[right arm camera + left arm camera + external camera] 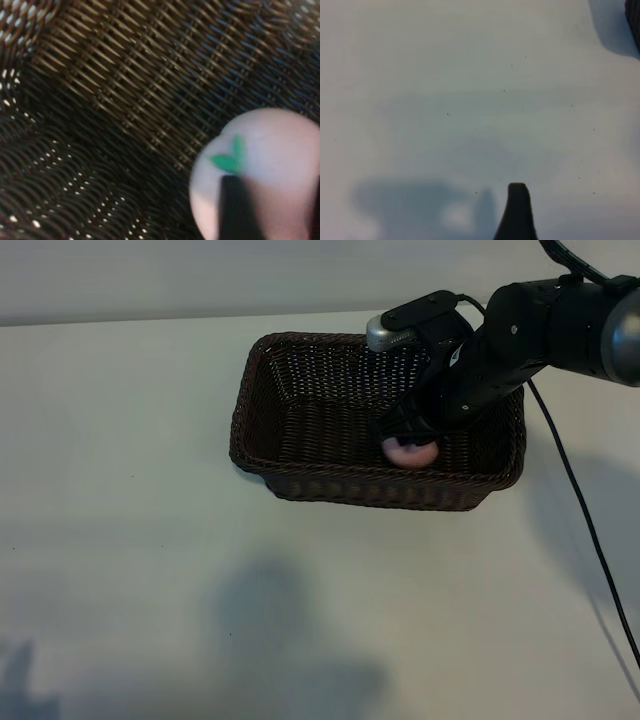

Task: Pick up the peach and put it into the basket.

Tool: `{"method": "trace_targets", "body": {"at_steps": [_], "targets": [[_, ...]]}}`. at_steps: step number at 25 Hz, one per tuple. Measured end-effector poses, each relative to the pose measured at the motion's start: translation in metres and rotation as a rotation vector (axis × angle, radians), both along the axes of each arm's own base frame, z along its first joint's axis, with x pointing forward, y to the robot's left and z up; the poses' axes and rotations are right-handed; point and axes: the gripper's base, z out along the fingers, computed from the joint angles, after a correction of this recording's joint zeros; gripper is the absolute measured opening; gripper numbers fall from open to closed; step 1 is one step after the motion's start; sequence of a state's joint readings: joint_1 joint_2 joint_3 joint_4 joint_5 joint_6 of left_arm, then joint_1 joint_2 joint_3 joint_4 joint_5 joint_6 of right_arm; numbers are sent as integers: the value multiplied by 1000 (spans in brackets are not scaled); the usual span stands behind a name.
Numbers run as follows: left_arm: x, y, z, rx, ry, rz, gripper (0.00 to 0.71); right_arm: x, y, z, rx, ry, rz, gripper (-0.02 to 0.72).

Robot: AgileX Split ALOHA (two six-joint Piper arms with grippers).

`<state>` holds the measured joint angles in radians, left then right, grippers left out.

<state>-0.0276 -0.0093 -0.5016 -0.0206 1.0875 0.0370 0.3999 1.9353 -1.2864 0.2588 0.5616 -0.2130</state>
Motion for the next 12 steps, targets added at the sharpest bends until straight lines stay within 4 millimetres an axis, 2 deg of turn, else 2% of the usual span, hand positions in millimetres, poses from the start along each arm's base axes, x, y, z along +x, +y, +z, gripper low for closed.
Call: {"method": "trace_targets", "body": {"at_steps": [2, 4, 7, 12], "targets": [[0, 0, 0, 0, 0, -1, 595, 1, 0, 1, 1, -7, 3, 606], [0, 0, 0, 0, 0, -3, 595, 2, 1, 4, 2, -8, 7, 681], [0, 0, 0, -1, 0, -3, 595, 5, 4, 16, 6, 6, 22, 703], [0, 0, 0, -1, 0, -3, 595, 20, 5, 69, 21, -17, 26, 677]]}}
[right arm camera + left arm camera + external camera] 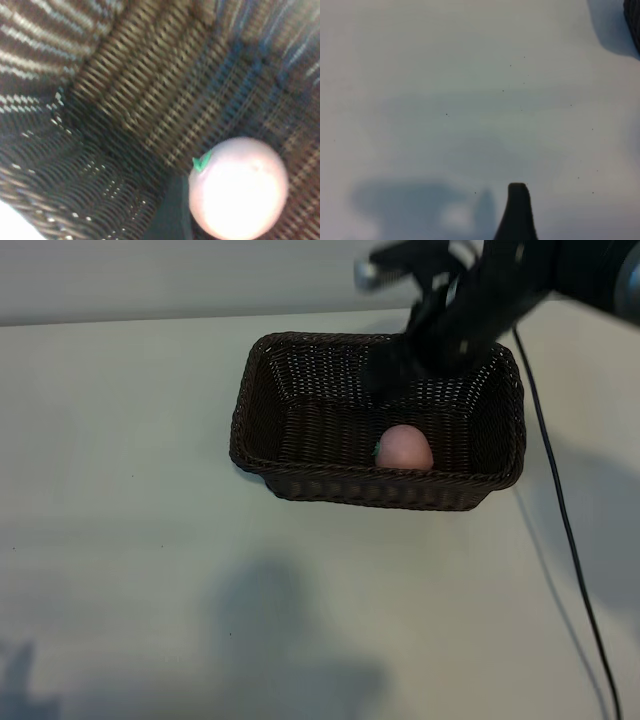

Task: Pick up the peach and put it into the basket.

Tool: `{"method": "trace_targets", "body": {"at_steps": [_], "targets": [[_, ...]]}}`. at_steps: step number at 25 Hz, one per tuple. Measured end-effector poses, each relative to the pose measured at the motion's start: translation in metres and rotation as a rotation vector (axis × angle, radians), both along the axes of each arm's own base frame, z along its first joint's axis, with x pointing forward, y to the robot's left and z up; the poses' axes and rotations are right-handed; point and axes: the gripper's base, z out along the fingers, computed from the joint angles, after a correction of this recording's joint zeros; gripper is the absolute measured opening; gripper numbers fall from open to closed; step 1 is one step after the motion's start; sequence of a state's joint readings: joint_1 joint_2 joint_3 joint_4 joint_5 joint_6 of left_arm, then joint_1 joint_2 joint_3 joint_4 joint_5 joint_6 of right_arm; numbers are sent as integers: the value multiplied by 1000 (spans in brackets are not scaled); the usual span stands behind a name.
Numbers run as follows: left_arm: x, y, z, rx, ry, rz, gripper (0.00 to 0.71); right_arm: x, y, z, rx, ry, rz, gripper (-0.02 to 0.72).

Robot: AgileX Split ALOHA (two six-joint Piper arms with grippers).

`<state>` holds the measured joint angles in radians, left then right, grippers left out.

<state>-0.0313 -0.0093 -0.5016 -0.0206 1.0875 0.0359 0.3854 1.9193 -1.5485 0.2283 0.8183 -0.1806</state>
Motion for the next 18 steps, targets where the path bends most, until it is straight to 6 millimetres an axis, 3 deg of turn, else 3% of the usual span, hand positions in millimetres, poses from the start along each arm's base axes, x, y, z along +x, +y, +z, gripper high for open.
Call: {"method": "trace_targets", "body": {"at_steps": [3, 6, 12, 18], "targets": [[0, 0, 0, 0, 0, -1, 595, 13, -18, 29, 4, -31, -42, 665], [0, 0, 0, 0, 0, -1, 595, 26, -53, 45, -14, -37, -113, 658], [0, 0, 0, 0, 0, -1, 595, 37, -165, 51, -119, 12, -339, 646], [0, 0, 0, 0, 0, -1, 595, 20, -277, 49, -139, 68, -598, 623]]}}
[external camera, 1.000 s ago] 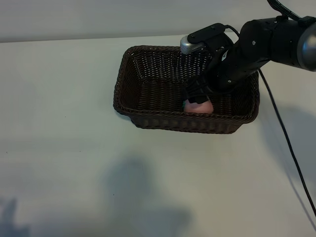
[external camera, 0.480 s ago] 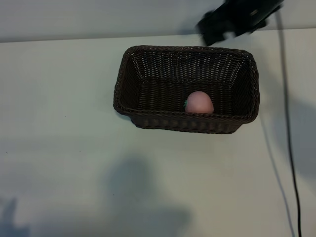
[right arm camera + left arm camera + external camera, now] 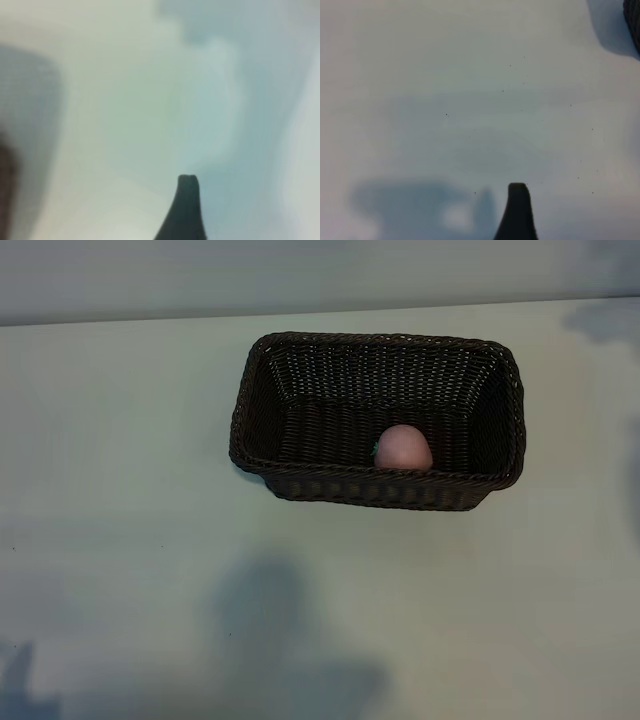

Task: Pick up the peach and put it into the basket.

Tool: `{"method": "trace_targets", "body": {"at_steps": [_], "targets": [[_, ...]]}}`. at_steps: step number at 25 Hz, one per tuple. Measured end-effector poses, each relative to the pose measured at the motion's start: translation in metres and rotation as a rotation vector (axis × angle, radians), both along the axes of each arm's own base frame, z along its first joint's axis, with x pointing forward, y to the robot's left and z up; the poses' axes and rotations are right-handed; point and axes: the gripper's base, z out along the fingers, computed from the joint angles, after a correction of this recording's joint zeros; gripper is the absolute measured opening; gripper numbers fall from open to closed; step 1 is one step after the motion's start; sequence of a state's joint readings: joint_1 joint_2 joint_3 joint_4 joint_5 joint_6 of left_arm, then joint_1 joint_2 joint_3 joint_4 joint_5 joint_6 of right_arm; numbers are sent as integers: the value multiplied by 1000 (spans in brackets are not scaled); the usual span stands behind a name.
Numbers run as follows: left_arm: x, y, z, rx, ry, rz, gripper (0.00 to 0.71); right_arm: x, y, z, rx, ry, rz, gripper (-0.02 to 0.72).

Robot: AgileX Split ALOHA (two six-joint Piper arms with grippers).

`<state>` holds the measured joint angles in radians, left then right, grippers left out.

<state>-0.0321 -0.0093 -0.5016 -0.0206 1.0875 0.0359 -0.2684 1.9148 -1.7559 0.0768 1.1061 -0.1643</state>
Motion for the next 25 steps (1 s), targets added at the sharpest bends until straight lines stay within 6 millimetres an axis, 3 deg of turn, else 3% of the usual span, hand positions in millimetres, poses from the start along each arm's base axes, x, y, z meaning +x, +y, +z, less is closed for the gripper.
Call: {"method": "trace_targets", "body": {"at_steps": [5, 8, 12, 17, 20, 25], "targets": [[0, 0, 0, 0, 0, 0, 595, -30, -58, -1, 35, 92, -151, 575], [0, 0, 0, 0, 0, 0, 594, -44, -65, 20, 56, 37, -196, 538], [0, 0, 0, 0, 0, 0, 594, -75, -47, 80, 39, -123, -193, 517], [0, 0, 0, 0, 0, 0, 594, -137, -13, 150, -8, -326, -182, 514], [0, 0, 0, 0, 0, 0, 594, -180, 11, 168, -24, -396, -175, 514], [0, 0, 0, 1, 0, -1, 594, -259, 63, 173, -53, -498, -63, 514]]}}
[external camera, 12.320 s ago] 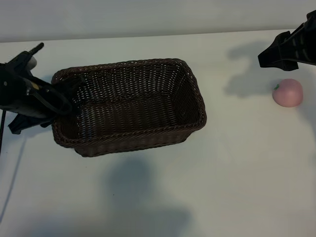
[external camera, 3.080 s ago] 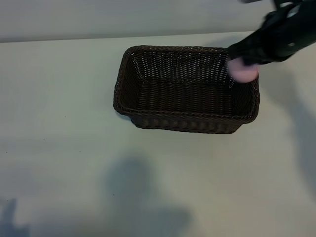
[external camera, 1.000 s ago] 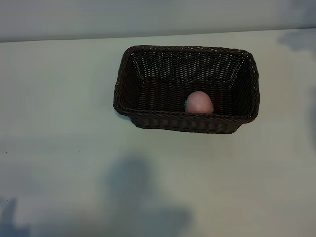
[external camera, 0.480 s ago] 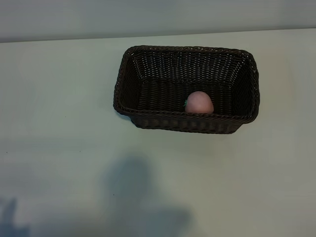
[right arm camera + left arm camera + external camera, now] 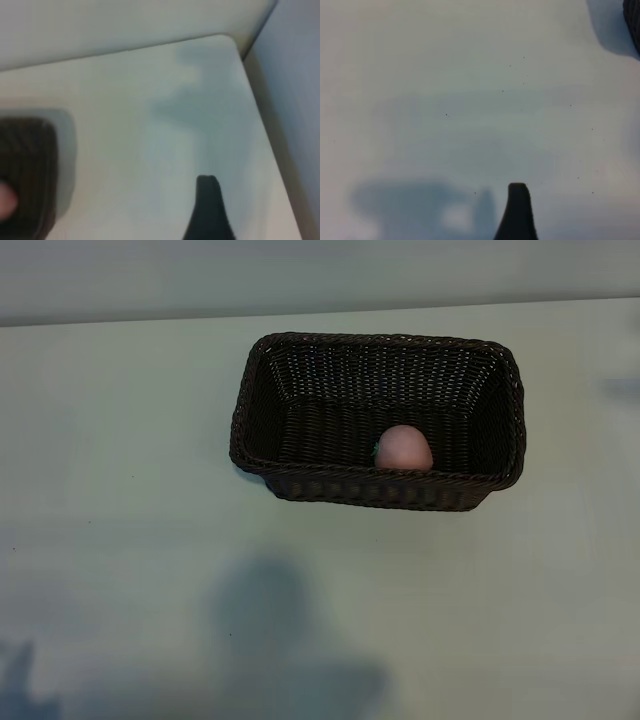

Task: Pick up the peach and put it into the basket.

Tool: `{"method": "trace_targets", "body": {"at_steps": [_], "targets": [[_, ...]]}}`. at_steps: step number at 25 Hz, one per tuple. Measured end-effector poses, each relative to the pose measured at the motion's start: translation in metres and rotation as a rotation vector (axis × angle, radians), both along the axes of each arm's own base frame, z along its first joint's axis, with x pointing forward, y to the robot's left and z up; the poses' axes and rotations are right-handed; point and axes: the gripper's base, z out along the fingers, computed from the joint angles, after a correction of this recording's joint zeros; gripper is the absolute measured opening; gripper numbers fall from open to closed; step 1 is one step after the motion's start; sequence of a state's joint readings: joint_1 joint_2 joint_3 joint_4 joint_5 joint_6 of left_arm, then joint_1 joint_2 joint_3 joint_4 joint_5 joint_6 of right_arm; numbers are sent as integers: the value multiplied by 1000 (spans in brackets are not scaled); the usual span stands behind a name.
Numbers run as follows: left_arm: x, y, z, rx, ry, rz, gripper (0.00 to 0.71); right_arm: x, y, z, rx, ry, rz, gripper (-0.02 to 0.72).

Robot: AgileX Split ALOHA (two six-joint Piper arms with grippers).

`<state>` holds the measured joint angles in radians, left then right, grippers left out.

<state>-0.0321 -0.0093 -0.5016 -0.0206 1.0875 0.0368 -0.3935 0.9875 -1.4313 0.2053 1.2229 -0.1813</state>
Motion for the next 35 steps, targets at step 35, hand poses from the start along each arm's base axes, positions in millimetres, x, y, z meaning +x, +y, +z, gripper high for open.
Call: {"method": "trace_targets", "body": {"at_steps": [35], "targets": [[0, 0, 0, 0, 0, 0, 594, -171, 48, -175, -56, -162, 35, 545]]}}
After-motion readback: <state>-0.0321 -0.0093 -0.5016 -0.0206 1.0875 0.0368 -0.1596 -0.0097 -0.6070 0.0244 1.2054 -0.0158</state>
